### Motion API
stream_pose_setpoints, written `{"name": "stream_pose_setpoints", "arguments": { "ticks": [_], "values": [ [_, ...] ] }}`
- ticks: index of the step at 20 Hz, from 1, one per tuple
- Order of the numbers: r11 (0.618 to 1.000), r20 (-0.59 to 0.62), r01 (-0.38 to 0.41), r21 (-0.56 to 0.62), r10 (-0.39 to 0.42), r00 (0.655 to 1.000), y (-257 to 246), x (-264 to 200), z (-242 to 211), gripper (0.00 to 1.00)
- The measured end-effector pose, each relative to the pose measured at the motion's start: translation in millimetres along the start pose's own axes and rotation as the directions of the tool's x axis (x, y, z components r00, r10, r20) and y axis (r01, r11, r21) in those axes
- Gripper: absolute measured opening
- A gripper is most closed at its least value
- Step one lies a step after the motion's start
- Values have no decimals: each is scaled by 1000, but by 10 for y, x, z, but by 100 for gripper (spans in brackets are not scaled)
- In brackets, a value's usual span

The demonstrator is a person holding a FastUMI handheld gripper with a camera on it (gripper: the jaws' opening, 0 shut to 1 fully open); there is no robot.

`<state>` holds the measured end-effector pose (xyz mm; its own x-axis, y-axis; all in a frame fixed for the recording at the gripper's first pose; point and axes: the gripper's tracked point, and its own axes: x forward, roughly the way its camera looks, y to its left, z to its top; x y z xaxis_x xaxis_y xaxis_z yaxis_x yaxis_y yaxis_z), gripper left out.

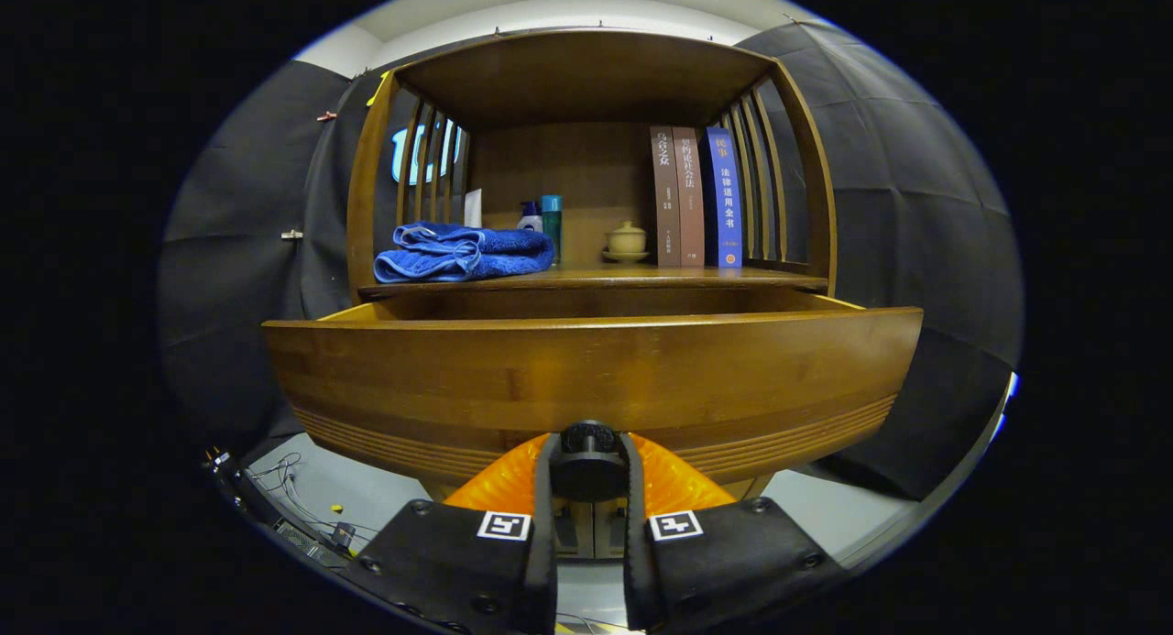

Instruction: Pull open the drawer, take out the items inside it, and place them on the countertop above the cabinet.

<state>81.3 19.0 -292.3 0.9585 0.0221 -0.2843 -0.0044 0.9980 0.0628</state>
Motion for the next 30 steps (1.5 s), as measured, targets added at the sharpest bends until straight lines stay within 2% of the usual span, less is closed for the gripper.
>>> {"name": "stream_pose_setpoints", "arguments": {
  "ticks": [7, 9, 16, 20, 23, 26, 30],
  "values": [
    [1000, -7, 5, -20, -5, 1000, 3, -9, -15, 34],
    [999, -16, 3, -42, -4, 1000, 10, -18, -47, 44],
    [997, 4, -9, -78, 9, 1000, -50, -249, 88, 100],
    [997, 12, -14, -74, 15, 1000, -191, -510, 568, 99],
    [995, -14, -81, -63, 80, 997, -132, -522, 1036, 99],
    [988, -161, -153, 2, 152, 975, 25, -278, 1253, 99],
    [994, -347, -104, -27, 89, 934, -26, 454, 1237, 99]
  ]
}}
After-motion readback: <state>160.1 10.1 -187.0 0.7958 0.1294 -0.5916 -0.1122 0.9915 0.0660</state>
